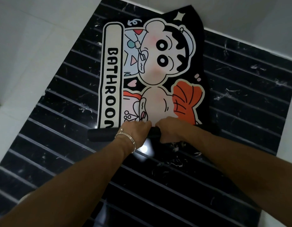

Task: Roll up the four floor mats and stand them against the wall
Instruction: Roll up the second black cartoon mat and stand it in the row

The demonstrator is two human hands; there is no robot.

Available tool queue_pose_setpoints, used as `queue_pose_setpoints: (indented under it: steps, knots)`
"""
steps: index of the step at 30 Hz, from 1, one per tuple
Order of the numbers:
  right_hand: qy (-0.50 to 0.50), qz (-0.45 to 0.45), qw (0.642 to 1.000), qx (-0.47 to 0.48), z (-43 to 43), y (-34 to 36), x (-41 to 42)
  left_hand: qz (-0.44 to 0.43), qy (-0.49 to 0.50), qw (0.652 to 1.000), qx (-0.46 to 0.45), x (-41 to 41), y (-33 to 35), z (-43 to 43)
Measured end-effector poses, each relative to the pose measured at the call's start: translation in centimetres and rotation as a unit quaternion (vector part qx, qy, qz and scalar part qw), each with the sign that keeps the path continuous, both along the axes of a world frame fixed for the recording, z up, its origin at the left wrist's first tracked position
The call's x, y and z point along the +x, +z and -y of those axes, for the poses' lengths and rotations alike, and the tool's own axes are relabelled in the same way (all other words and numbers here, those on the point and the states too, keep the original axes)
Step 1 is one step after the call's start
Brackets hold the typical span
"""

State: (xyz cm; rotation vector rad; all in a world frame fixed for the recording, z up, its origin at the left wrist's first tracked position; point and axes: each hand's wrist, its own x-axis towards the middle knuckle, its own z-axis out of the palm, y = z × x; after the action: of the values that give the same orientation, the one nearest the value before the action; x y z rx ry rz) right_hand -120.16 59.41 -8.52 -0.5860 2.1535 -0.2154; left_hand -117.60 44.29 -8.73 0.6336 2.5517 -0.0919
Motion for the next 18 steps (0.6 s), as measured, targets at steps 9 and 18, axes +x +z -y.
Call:
queue_pose_setpoints:
  steps: [9, 18]
  knots:
    - [-0.032, -0.068, 0.997, -0.014, -0.6, 0.3, 0.8, -0.017, -0.019, 0.999, 0.024, -0.6, 0.5, 0.0]
    - [0.007, -0.214, 0.976, 0.027, -0.7, -0.7, 2.6, 0.03, -0.011, 0.999, -0.002, -1.4, 0.4, -0.2]
